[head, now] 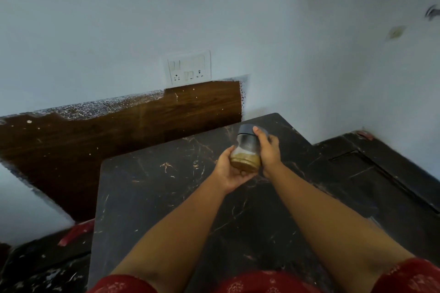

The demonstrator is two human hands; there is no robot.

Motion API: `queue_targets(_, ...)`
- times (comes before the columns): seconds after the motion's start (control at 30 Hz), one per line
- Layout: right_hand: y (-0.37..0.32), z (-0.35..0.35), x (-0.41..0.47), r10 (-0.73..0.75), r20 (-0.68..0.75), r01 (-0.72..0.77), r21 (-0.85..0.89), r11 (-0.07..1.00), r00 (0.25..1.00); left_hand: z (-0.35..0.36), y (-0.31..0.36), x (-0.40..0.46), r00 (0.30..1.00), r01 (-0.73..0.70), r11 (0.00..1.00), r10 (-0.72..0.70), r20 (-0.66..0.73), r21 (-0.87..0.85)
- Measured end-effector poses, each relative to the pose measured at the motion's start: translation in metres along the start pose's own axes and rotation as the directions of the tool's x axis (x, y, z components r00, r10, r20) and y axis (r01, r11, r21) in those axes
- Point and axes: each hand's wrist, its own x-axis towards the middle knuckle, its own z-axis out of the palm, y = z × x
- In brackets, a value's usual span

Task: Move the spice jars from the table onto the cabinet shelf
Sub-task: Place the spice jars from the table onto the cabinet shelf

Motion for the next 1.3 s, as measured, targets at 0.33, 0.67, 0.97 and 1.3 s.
queue_targets(0.33,-0.002,0.030,-0.020,0.176,-0.077,-0.188,-0.182,0.965,0.981,-0.015,0.014,-0.016,0.981,-0.059,0.997,0.068,-0.183,0.054)
queue_targets(0.67,0.013,0.046,-0.040,0.261,0.093,-0.271,0.125,0.954,0.961,-0.015,0.030,-0.033,0.975,-0.190,0.971,0.204,-0.088,0.145)
queue_targets(0.97,-0.003,0.048,-0.041,0.111,-0.115,-0.136,-0.244,0.960,0.987,-0.005,0.047,-0.045,0.947,-0.302,0.896,0.321,-0.006,0.326)
queue_targets(1.3,-0.016,0.052,-0.048,0.192,0.183,-0.204,0.047,0.978,0.964,0.014,0.040,-0.046,0.963,-0.266,0.898,0.265,0.050,0.350)
